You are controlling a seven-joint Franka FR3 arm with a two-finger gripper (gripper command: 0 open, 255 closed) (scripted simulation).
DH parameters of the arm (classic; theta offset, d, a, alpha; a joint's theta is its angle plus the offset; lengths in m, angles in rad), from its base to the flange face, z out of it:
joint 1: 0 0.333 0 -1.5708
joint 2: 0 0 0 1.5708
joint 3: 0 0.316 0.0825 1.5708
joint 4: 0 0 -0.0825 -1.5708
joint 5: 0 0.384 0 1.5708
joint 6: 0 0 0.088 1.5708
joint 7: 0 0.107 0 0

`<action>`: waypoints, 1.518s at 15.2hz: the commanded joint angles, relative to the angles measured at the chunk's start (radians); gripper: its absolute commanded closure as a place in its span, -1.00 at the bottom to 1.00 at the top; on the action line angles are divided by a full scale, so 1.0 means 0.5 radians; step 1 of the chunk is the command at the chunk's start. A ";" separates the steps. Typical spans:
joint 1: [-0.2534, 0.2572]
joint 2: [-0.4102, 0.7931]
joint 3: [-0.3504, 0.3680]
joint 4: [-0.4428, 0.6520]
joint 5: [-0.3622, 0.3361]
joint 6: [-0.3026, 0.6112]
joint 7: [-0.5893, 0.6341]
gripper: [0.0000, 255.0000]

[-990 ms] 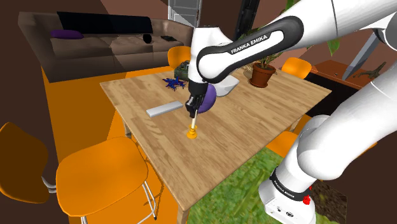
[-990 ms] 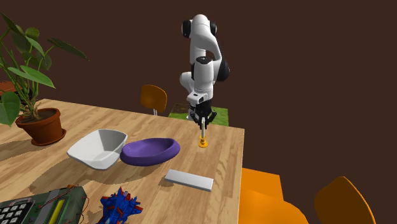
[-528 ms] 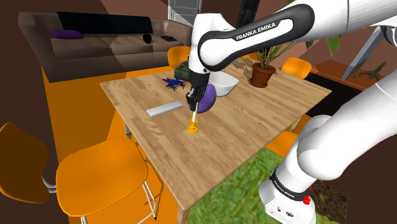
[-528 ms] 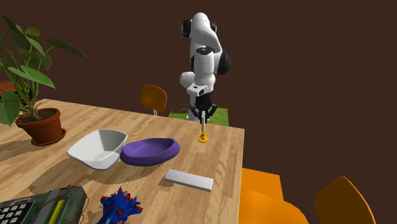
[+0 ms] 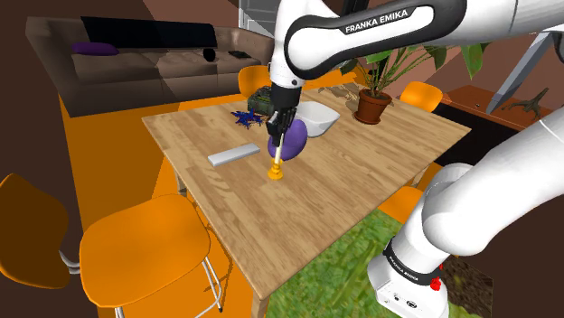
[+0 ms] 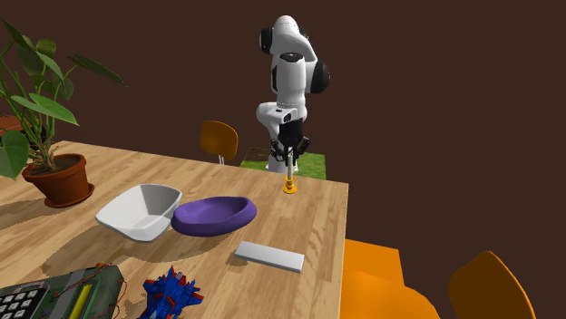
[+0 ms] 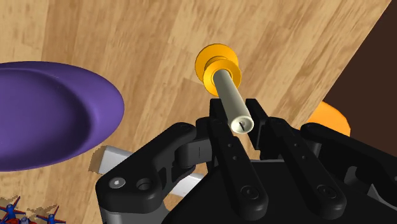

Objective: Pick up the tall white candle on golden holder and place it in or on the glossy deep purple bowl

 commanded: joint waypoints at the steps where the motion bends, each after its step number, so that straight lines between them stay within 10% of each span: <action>1: -0.002 -0.009 -0.004 0.048 -0.002 -0.058 -0.003 1.00; 23: -0.129 0.182 -0.215 0.718 -0.083 -0.542 -0.290 1.00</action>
